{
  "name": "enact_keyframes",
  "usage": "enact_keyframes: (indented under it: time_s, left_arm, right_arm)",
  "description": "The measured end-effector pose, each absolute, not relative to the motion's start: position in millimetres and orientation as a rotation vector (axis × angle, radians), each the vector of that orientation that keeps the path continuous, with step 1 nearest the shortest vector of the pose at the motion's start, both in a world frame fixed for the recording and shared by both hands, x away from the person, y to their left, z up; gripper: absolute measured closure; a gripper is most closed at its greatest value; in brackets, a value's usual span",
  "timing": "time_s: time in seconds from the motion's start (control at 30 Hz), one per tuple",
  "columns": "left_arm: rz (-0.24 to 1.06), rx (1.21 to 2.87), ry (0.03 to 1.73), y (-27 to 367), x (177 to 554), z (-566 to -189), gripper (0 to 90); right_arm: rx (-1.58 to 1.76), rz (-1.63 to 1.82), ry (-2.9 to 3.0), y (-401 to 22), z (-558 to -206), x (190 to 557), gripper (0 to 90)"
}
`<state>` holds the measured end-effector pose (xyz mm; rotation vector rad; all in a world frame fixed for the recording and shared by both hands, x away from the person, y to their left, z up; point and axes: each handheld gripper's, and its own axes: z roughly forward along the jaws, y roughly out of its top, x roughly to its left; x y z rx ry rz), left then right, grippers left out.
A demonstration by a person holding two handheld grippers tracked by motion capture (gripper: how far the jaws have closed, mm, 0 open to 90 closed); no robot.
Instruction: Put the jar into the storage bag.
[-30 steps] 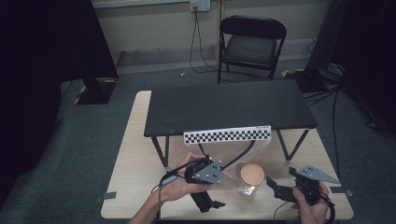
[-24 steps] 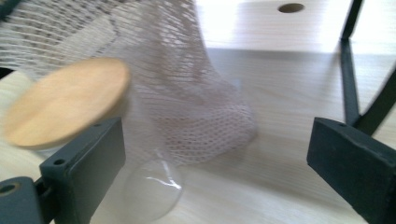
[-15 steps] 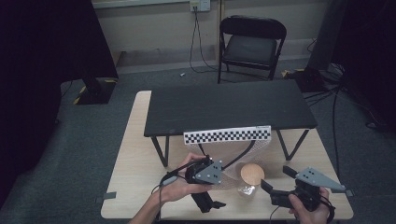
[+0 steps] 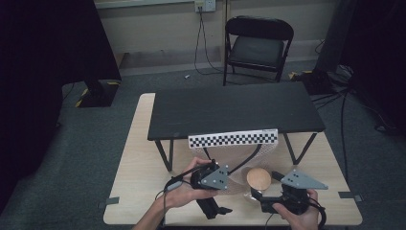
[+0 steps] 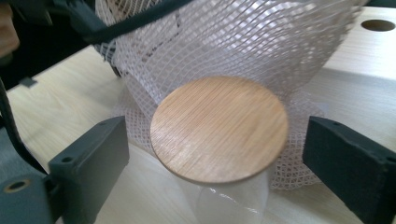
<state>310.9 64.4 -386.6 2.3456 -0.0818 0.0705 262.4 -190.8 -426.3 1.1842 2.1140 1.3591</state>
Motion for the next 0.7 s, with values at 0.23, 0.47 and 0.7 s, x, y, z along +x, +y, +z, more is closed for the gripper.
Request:
enact_keyframes:
  time_s: [0.23, 0.47, 0.7]
  left_arm:
    - [0.065, 2.341, -0.082, 64.7, 311.5, -387.0, 0.4]
    - [0.063, 2.339, -0.082, 64.7, 312.0, -387.5, 0.4]
    - [0.065, 2.339, -0.079, 64.2, 312.0, -387.9, 0.4]
  right_arm:
    - [1.190, 1.299, 2.172, -183.0, -436.5, 271.3, 14.1]
    - [1.200, 1.267, 2.175, -178.8, -440.6, 276.9, 18.4]
    - [1.195, 1.251, 2.166, -180.2, -443.1, 279.4, 23.8]
